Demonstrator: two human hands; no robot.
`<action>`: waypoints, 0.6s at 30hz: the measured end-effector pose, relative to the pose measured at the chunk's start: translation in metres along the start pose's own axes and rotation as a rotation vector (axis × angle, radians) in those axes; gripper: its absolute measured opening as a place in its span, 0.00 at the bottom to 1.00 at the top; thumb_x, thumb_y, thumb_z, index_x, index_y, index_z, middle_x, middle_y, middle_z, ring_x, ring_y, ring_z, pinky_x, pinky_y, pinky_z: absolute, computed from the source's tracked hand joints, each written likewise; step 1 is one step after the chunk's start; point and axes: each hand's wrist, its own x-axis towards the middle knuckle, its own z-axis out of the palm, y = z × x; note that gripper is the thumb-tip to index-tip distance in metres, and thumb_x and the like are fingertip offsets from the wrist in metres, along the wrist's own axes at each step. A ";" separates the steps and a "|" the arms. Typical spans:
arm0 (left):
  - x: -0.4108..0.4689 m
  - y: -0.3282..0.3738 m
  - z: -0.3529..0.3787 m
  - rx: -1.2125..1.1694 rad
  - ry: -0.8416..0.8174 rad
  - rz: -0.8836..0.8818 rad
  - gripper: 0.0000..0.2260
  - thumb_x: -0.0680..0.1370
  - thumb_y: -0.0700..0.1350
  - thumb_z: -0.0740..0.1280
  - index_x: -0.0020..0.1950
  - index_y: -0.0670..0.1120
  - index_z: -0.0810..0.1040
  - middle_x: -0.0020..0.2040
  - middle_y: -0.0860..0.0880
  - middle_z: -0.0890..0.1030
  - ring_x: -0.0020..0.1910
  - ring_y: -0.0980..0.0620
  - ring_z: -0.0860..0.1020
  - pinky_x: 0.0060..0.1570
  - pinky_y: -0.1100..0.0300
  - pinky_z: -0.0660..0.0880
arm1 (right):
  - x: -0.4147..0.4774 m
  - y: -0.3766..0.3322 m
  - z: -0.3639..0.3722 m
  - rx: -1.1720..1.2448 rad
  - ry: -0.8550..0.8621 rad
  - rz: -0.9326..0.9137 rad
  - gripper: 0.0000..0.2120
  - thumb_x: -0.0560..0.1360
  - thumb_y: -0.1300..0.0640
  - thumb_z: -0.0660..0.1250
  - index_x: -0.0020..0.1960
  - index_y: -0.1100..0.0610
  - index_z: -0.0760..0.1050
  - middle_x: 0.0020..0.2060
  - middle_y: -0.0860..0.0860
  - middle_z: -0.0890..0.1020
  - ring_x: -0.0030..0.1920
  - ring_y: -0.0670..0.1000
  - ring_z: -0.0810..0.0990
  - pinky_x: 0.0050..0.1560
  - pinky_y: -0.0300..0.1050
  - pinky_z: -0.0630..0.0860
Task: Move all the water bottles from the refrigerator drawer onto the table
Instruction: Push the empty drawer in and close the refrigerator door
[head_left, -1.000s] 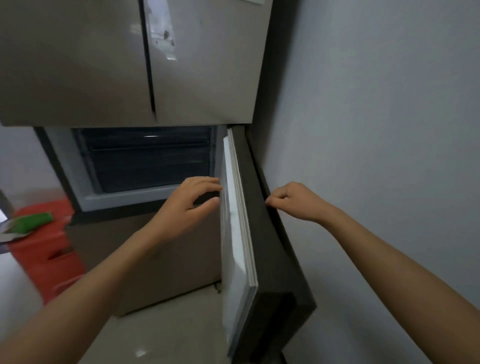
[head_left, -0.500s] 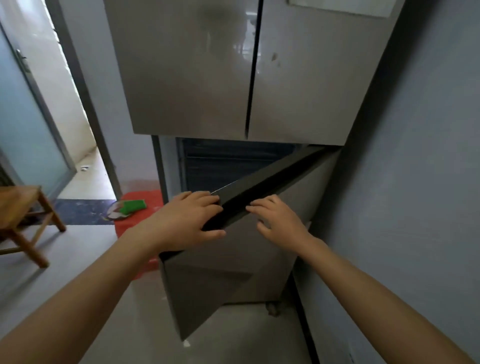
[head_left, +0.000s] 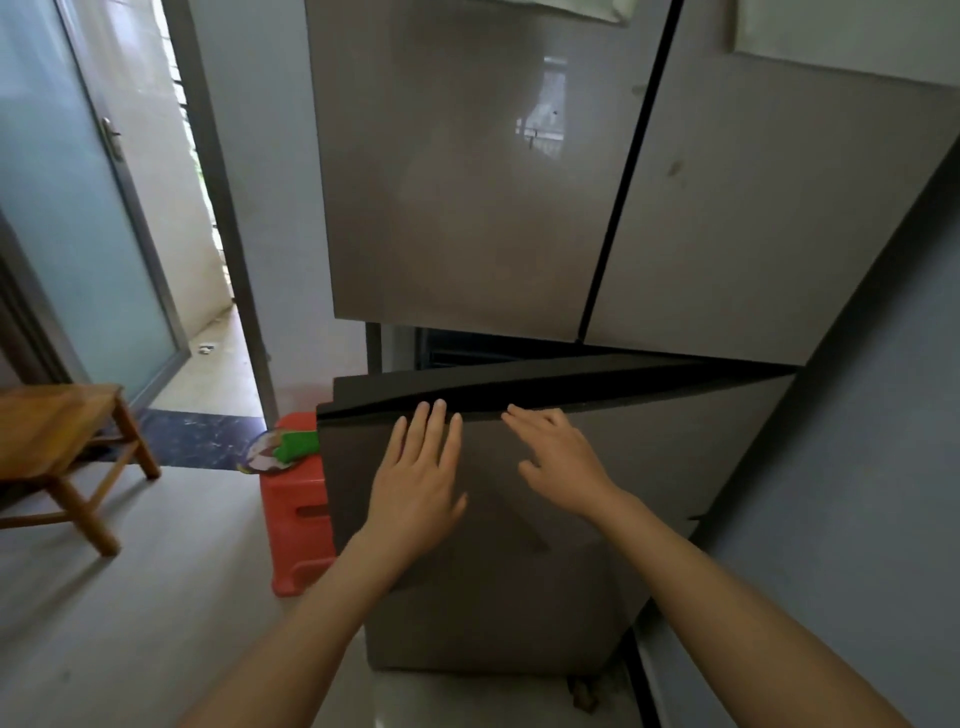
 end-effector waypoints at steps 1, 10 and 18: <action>0.006 -0.001 0.002 -0.008 0.004 -0.027 0.41 0.69 0.57 0.70 0.73 0.40 0.55 0.74 0.38 0.55 0.73 0.42 0.52 0.68 0.47 0.46 | 0.006 -0.001 0.000 -0.012 -0.013 0.013 0.30 0.76 0.60 0.57 0.75 0.52 0.52 0.75 0.46 0.53 0.72 0.50 0.53 0.70 0.50 0.56; 0.069 -0.035 0.033 -0.081 -0.108 -0.045 0.41 0.76 0.55 0.61 0.74 0.43 0.36 0.75 0.41 0.37 0.73 0.43 0.35 0.69 0.48 0.35 | 0.065 -0.010 0.009 -0.177 -0.066 0.111 0.36 0.76 0.55 0.60 0.76 0.54 0.42 0.76 0.48 0.45 0.75 0.52 0.46 0.70 0.53 0.55; 0.105 -0.058 0.039 -0.125 -0.157 0.027 0.42 0.74 0.56 0.63 0.74 0.44 0.37 0.75 0.42 0.38 0.73 0.43 0.36 0.70 0.47 0.37 | 0.081 -0.009 -0.006 0.115 -0.130 0.150 0.33 0.76 0.55 0.62 0.75 0.55 0.50 0.76 0.49 0.47 0.75 0.48 0.47 0.73 0.48 0.52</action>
